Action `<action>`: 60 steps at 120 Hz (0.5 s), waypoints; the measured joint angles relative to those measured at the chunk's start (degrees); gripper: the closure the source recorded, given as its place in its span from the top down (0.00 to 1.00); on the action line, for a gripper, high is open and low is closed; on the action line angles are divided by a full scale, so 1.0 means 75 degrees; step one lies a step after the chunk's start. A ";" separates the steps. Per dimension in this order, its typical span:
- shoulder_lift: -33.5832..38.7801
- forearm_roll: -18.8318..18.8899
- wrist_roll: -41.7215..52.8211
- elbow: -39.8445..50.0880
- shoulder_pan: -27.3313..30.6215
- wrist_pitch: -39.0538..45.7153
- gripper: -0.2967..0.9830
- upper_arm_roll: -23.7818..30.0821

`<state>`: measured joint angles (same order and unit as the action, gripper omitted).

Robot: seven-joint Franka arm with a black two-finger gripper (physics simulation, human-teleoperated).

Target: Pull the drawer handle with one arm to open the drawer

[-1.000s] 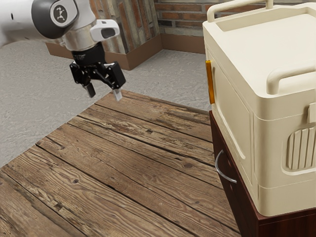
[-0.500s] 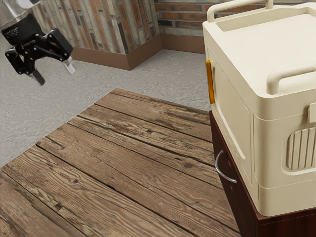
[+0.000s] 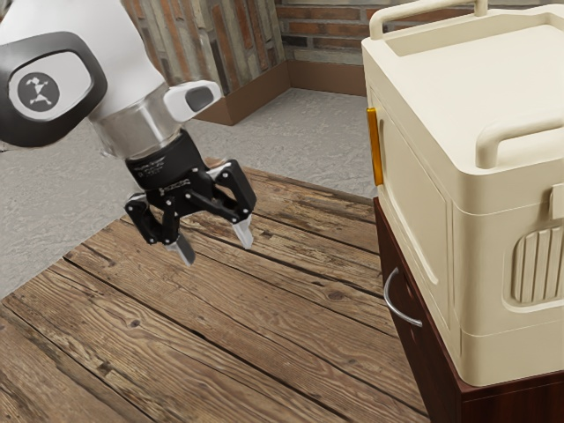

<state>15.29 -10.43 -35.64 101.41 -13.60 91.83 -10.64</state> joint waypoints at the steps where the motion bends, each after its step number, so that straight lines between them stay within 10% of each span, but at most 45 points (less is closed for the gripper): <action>1: 0.0011 0.0006 -0.0036 0.0068 0.0000 0.0069 0.68 0.0007; 60: 0.0231 -0.0644 -0.1303 0.1984 -0.0011 0.4272 0.68 0.0626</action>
<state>17.02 -15.26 -45.42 116.29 -13.69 123.87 -5.95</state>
